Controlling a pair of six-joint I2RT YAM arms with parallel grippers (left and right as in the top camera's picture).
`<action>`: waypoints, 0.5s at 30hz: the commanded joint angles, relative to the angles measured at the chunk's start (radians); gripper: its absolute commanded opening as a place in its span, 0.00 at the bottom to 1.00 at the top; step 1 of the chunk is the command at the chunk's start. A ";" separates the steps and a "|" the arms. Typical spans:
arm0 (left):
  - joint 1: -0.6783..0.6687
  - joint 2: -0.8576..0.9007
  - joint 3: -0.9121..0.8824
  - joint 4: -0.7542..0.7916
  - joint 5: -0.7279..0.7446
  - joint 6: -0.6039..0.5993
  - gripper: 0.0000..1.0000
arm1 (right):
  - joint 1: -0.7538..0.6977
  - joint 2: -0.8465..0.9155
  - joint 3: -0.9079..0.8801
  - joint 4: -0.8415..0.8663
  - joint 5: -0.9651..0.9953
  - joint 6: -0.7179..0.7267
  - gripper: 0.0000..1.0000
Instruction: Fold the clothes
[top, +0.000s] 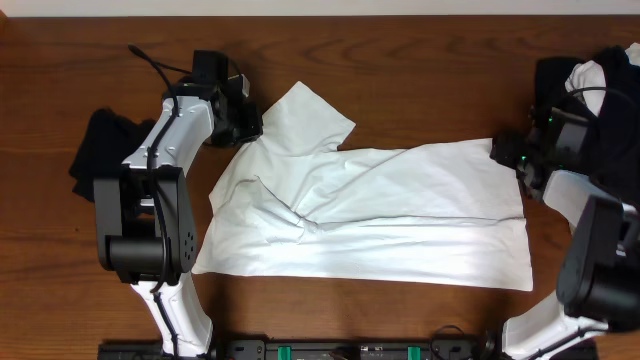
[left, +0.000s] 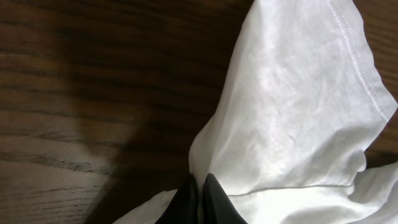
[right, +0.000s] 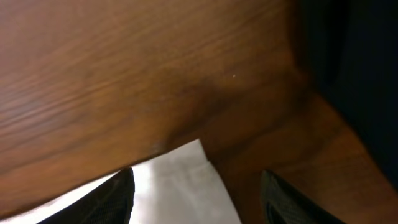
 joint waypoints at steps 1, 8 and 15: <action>-0.001 -0.012 -0.007 -0.003 0.006 -0.028 0.06 | 0.009 0.056 0.006 0.043 -0.005 0.004 0.63; -0.001 -0.012 -0.007 -0.003 0.005 -0.028 0.06 | 0.010 0.110 0.006 0.055 -0.014 0.003 0.51; -0.001 -0.012 -0.007 -0.003 0.005 -0.028 0.06 | 0.009 0.114 0.006 0.024 -0.056 0.003 0.26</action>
